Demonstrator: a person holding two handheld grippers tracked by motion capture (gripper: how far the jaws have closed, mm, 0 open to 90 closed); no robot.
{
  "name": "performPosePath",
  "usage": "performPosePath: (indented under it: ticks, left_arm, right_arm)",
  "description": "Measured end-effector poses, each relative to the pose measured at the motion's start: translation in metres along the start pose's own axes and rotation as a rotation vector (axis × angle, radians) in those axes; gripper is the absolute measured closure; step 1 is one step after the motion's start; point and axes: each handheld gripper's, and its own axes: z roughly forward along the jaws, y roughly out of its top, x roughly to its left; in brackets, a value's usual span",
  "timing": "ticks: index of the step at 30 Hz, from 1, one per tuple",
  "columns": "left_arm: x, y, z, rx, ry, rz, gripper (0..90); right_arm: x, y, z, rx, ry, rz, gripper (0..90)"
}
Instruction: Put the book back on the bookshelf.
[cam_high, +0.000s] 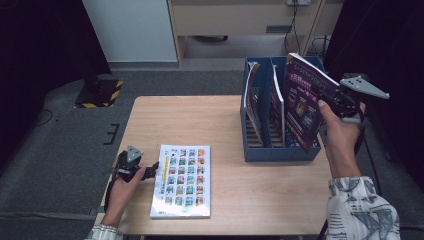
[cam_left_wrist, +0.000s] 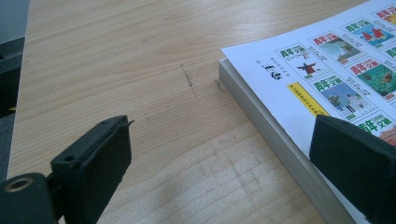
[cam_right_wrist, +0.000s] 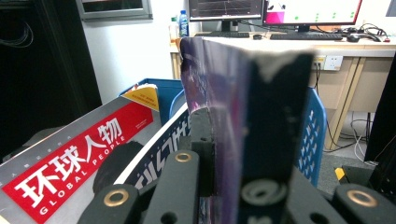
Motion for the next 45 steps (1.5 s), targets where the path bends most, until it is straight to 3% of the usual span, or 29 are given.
performPosePath:
  ticks: [45]
  left_arm:
    - [0.0, 0.0, 0.0, 0.001, -0.003, -0.001, 5.4]
  right_arm:
    - [0.002, -0.007, 0.041, 0.003, -0.035, 0.007, 83.9]
